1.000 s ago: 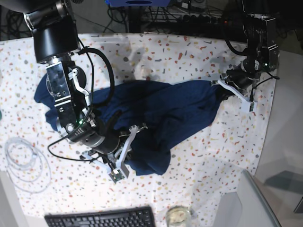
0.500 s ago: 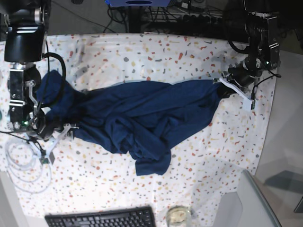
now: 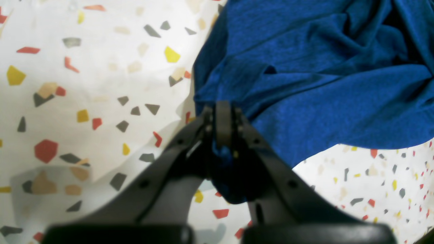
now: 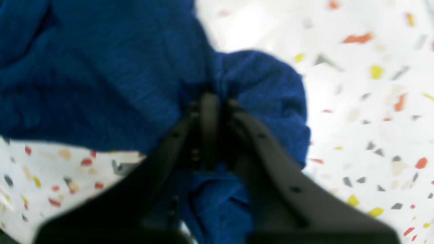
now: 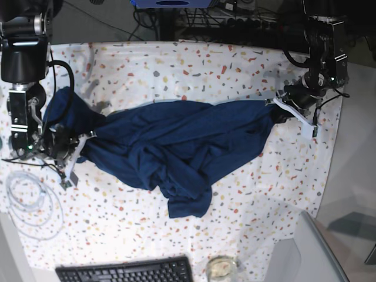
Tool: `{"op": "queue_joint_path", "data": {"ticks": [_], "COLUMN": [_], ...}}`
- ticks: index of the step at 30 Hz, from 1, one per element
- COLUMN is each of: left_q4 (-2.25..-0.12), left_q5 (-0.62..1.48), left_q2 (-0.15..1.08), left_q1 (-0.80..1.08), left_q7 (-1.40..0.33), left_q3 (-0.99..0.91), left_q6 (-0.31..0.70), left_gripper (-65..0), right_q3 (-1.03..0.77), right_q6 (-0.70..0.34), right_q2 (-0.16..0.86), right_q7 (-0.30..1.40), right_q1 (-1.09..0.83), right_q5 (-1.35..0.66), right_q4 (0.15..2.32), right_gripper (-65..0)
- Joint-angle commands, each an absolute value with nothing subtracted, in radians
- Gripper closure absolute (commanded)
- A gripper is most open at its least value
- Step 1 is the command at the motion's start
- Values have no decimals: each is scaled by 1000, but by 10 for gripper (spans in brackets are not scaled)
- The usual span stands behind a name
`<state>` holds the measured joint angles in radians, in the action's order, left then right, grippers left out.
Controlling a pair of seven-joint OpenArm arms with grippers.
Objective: Layout the t-shirt on the table in an organized manner, then fold the t-shirt properly
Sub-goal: 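Grasp the shirt edge with the right gripper and pull it away from the left gripper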
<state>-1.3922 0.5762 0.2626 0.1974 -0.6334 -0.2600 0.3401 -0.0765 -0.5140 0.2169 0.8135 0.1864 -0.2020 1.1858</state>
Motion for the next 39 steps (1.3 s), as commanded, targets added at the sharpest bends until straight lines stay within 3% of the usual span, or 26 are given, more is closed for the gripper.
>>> {"op": "queue_joint_path", "data": {"ticks": [1,11,21,23,27,29,35,39], "left_q4": [-1422,-1610,-1612,-1610,-1610,-1610,-1560,-1547], "left_q5": [587,588,587,587,587,587,587,587], "left_q2": [288,340,340,337,337,337,338,338], "left_q1": [188,291,435,438,438,438,429,427], "left_q7": [-615,-625,-625,-625,-625,-625,-624,-621], "left_q3": [-265,-355,-412,-406,-406,-410,-409,-403], "left_q6": [344,343,343,343,343,343,343,343], "left_gripper": [0,0,0,0,0,0,0,0], "right_q3": [-108,-217,-220,-220,-294,-380,-610,-651], "right_q6": [-533,-539,-530,-529,-536,-538,-538,-538], "right_q2": [225,205,82,82,48,18,13,16], "right_q7": [811,1036,1040,1044,1150,1201,1127,1115], "right_q1": [177,-165,-358,-358,-360,-357,-317,-234], "right_q5": [-213,-214,-211,-211,-214,-229,-415,-415], "right_q4": [1241,1791,1830,1822,1824,1836,1857,1707], "right_gripper": [-21,0,-8,-74,-273,-330,-341,-341]}}
